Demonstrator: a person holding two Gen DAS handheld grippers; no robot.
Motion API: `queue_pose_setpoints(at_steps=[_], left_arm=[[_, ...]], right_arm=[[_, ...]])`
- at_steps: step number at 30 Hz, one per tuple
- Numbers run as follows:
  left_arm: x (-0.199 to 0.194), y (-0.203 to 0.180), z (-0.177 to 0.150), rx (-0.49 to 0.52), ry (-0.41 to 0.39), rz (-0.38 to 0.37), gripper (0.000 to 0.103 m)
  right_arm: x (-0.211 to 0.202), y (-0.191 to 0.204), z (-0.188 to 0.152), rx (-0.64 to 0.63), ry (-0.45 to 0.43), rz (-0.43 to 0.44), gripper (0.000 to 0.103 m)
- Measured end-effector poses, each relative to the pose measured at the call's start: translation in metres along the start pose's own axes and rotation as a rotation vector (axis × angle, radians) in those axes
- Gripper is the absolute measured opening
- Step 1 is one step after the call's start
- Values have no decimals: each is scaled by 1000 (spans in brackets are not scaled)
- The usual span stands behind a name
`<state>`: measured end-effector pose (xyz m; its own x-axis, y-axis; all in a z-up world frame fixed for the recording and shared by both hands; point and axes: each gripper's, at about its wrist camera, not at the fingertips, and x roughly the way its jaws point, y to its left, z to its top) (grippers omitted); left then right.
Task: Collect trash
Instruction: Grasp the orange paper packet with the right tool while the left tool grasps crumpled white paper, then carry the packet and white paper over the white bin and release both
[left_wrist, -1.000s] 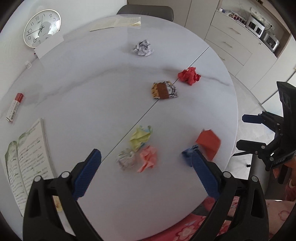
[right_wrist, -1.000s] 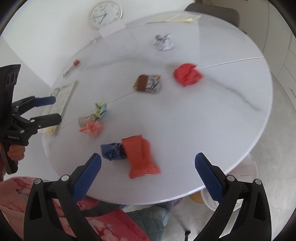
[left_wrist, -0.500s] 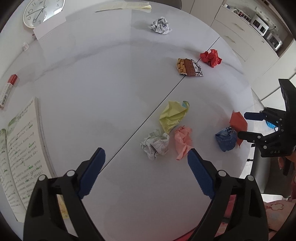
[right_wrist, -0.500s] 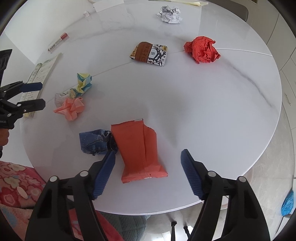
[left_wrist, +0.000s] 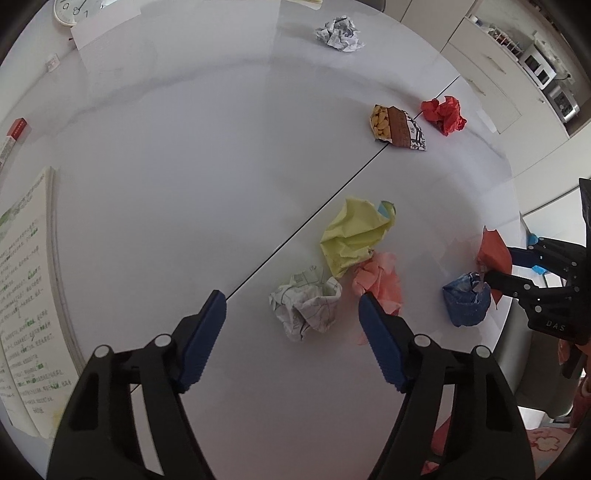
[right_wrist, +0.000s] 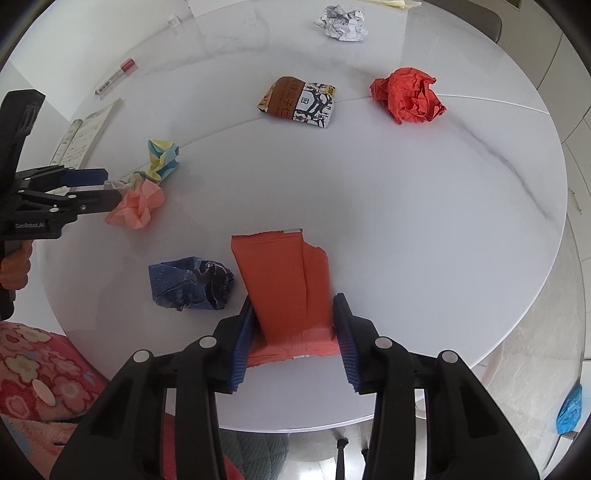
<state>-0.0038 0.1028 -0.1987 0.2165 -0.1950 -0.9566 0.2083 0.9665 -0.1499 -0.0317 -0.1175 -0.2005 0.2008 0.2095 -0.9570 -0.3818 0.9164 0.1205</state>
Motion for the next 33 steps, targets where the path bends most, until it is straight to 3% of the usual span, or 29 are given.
queue_pose_setpoints(at_steps=[13, 22, 28, 33], left_arm=[[7, -5, -1, -5, 7, -34, 34], [-6, -4, 3, -14, -21, -22, 30], [-46, -2, 8, -36, -89, 6, 30], [-86, -22, 18, -8, -168, 1, 30]], right_arm=[[-13, -14, -2, 44, -31, 37, 42], [-29, -25, -1, 94, -83, 59, 42], [-63, -53, -8, 185, -161, 71, 42], [-104, -93, -30, 287, -240, 25, 42]])
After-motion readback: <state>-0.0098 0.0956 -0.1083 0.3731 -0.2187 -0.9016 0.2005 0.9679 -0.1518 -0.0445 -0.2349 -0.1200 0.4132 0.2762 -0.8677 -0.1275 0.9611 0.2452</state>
